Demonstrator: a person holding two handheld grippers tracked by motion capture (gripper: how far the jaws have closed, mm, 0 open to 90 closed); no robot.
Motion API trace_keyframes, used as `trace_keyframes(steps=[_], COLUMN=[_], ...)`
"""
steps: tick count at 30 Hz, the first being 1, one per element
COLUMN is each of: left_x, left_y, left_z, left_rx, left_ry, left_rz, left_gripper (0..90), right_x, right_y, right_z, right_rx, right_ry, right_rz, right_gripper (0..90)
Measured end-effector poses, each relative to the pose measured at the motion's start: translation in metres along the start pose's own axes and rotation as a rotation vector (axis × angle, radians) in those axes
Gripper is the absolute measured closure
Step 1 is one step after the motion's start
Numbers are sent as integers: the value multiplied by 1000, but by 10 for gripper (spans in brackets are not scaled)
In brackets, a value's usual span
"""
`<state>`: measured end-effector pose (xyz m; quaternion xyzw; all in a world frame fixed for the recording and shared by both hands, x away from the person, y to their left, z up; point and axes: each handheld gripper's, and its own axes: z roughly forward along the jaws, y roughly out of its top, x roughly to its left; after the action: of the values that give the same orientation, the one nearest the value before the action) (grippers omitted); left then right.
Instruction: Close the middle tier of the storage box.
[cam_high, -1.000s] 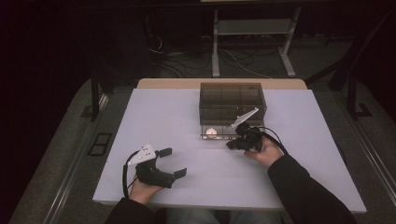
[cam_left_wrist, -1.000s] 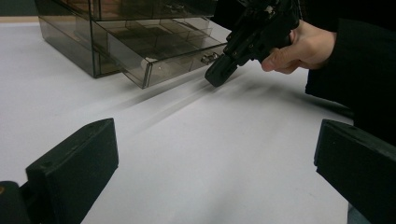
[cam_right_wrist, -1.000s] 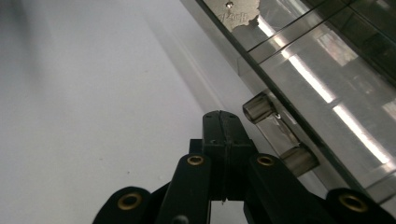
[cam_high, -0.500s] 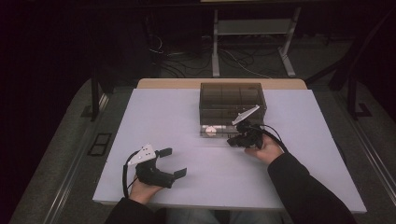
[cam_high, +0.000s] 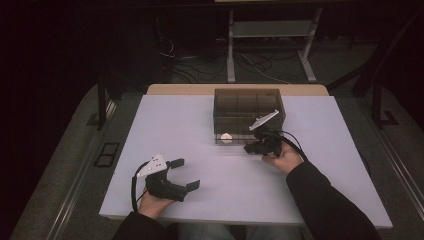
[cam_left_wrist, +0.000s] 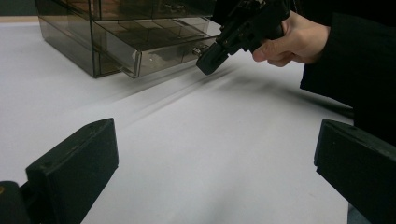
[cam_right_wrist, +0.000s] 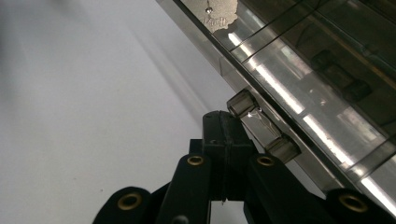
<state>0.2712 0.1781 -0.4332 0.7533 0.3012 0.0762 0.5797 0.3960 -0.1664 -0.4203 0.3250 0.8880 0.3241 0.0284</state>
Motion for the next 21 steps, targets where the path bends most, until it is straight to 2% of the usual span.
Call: trace_keyframes(steps=[21], left_x=[0], left_y=[0], left_z=[0], left_rx=[-1], left_ry=[0], left_rz=[-2], left_gripper=[0], right_x=[-11], right_y=[9], right_z=[0], right_rx=[-24], right_ry=[-16], right_rz=[36], right_gripper=[891])
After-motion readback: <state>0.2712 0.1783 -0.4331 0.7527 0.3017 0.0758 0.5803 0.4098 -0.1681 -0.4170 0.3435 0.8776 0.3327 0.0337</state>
